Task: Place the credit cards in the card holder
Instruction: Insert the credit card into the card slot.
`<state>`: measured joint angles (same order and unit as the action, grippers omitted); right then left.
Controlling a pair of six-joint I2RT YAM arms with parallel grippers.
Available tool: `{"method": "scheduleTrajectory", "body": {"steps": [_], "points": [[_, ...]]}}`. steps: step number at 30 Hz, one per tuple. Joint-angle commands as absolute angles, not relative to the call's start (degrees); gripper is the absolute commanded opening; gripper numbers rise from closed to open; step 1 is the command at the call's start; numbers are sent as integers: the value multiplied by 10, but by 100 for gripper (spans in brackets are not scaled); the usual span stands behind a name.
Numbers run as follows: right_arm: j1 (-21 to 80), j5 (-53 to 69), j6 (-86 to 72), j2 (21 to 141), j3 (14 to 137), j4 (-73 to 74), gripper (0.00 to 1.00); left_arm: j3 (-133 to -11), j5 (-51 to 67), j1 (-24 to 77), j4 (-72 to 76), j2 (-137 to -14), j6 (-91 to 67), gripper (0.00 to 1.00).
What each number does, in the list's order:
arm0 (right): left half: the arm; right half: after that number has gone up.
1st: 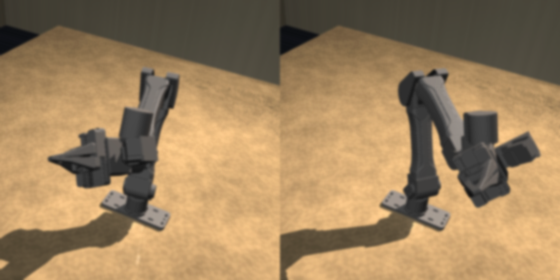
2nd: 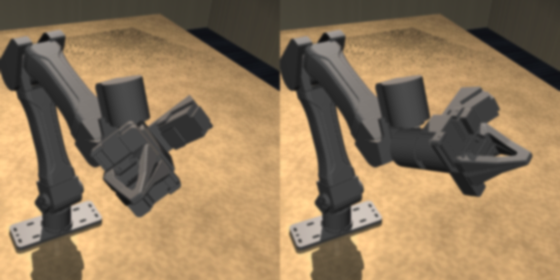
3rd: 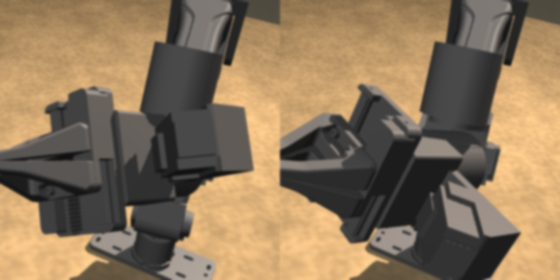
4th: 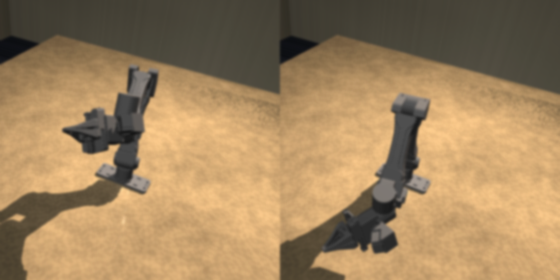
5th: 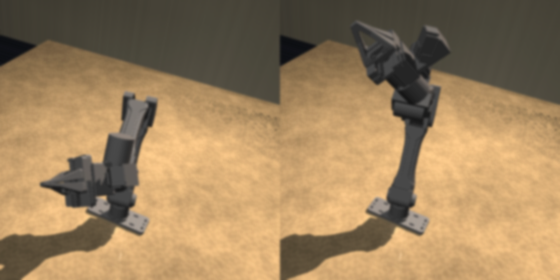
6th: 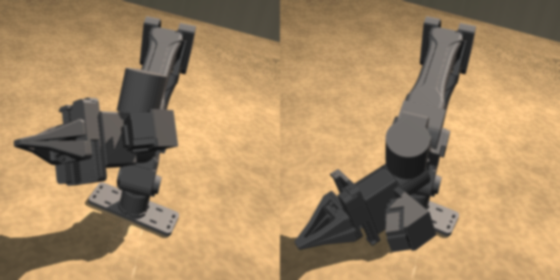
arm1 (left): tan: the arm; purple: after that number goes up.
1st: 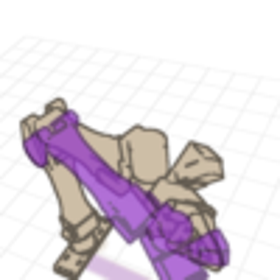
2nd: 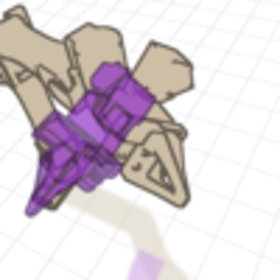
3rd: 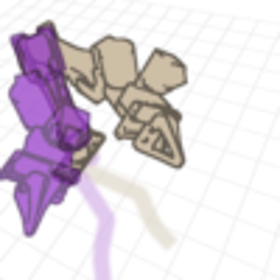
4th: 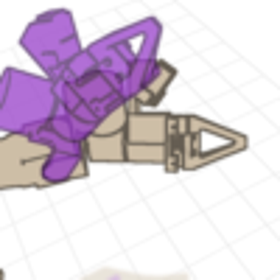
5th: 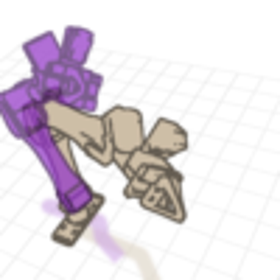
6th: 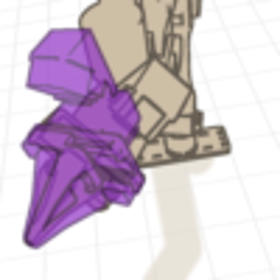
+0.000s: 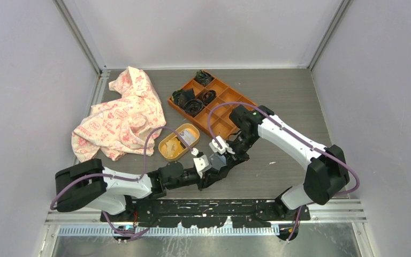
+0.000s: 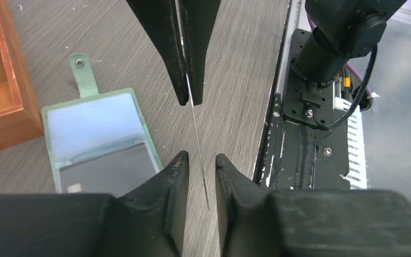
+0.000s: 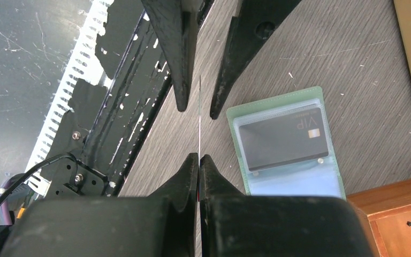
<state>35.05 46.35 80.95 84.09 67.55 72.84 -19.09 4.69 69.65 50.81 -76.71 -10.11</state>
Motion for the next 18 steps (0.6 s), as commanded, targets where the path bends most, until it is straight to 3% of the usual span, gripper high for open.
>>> {"method": "scheduleTrajectory", "body": {"steps": [1, 3, 7, 8, 13, 18], "points": [[355, 475, 814, 821, 678, 723, 1, -218, 23, 698, 554, -778, -95, 18], [355, 478, 812, 820, 679, 723, 1, -219, 22, 699, 554, -780, -99, 2], [355, 482, 808, 817, 679, 723, 2, -214, 10, 699, 556, -772, -114, 0], [354, 484, 802, 818, 679, 720, 7, -210, 6, 698, 560, -769, -120, 0], [343, 494, 681, 802, 680, 647, 55, -159, -55, 698, 656, -763, -184, 0], [304, 525, 543, 779, 685, 580, 74, -107, -113, 696, 800, -784, -264, 0]]}}
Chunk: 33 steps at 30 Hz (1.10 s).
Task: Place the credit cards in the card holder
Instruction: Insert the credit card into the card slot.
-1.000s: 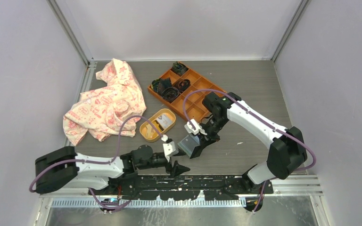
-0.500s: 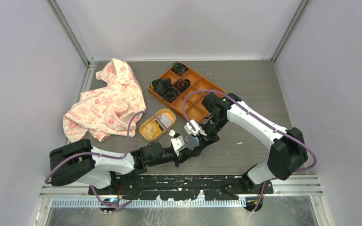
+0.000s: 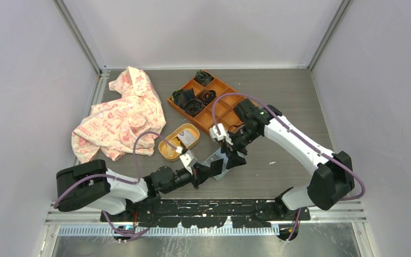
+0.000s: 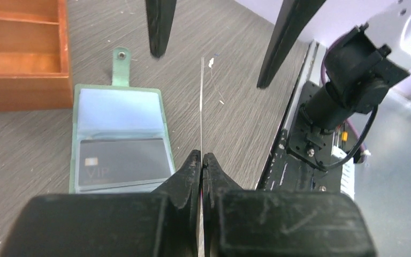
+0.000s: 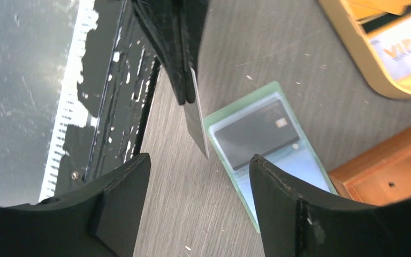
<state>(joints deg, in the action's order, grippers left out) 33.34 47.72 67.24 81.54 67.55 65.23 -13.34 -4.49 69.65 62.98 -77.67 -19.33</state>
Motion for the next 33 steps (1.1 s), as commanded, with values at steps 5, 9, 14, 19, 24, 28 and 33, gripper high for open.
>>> {"method": "scheduleTrajectory", "body": {"steps": [5, 9, 14, 19, 24, 28, 33], "points": [[257, 593, 420, 774, 682, 525, 80, -128, -55, 665, 820, -818, -372, 0], [227, 643, 310, 782, 677, 476, 80, -138, -44, 652, 820, -815, -395, 0], [214, 684, 203, 790, 651, 393, 77, -129, -80, 653, 820, -778, -401, 0], [214, 699, 90, 794, 622, 297, 70, -126, -92, 652, 820, -747, -407, 0], [214, 734, -39, 777, 584, 159, 63, -130, -94, 652, 820, -740, -413, 0], [217, 742, -80, 764, 573, 114, 57, -134, -99, 652, 820, -738, -419, 0], [229, 751, -98, 763, 574, 103, 40, -142, -99, 653, 820, -739, -421, 0]]}}
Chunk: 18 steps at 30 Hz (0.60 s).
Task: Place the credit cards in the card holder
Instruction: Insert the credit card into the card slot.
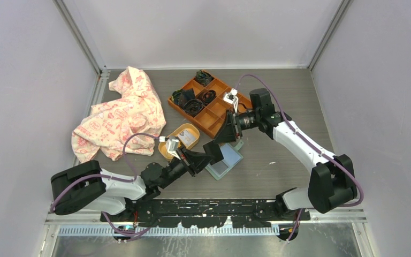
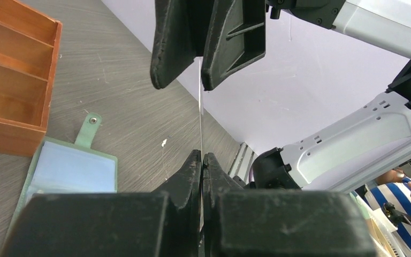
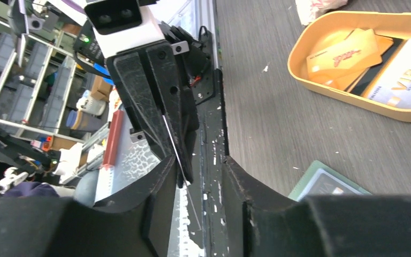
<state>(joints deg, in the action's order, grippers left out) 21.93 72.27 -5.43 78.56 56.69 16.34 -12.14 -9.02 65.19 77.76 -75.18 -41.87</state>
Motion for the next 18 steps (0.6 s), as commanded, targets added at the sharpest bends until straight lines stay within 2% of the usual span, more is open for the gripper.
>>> {"method": "scheduleTrajectory", "body": {"steps": [1, 5, 8, 13, 16, 18], "points": [[231, 754, -98, 764, 575, 103, 34, -143, -100, 652, 820, -739, -421, 0], [235, 768, -92, 765, 580, 107, 7, -141, -107, 653, 820, -738, -423, 0], [236, 766, -53, 765, 592, 148, 1, -138, -115, 652, 820, -741, -426, 0], [224, 719, 36, 764, 617, 242, 1, -110, -131, 650, 819, -739, -435, 38], [202, 670, 85, 761, 626, 286, 1, -83, -142, 643, 780, -722, -452, 50], [188, 619, 136, 761, 635, 330, 1, -83, -138, 633, 692, -690, -464, 55]]}}
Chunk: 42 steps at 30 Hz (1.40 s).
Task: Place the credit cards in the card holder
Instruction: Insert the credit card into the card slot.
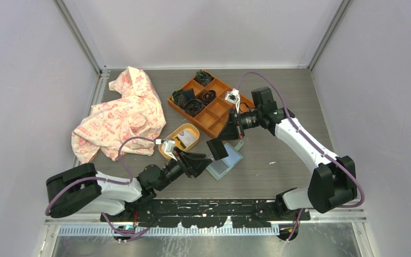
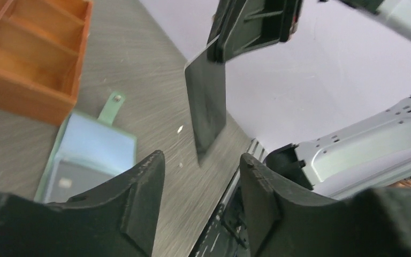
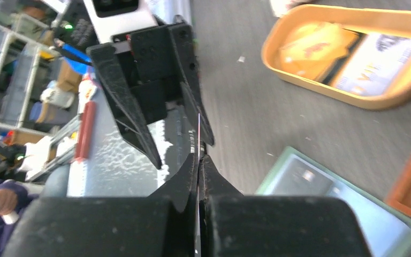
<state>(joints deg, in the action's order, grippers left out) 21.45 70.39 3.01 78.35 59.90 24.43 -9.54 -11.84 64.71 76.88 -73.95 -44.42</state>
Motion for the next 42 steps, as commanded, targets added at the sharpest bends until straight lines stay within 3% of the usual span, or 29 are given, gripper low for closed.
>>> {"method": "scheduleTrajectory", "body": {"steps": [1, 5, 8, 10, 14, 20, 30, 42], "points": [[181, 598, 164, 763, 639, 355, 1, -92, -134, 628, 623, -670, -468, 58], [159, 543, 229, 792, 657, 415, 1, -194, -148, 613, 230, -592, -430, 65], [145, 526, 248, 820, 678, 452, 1, -226, -137, 597, 167, -585, -374, 71], [140, 513, 261, 832, 688, 471, 1, -240, -80, 554, 157, -607, -368, 70], [120, 499, 268, 832, 687, 476, 1, -285, 63, 468, 185, -696, -365, 43], [85, 529, 267, 831, 687, 489, 1, -406, 104, 453, 158, -863, -339, 7], [79, 537, 266, 826, 690, 493, 1, -548, 102, 460, 76, -1024, -313, 4], [78, 553, 272, 838, 685, 505, 1, -603, 115, 503, 58, -1092, -291, 4]]}}
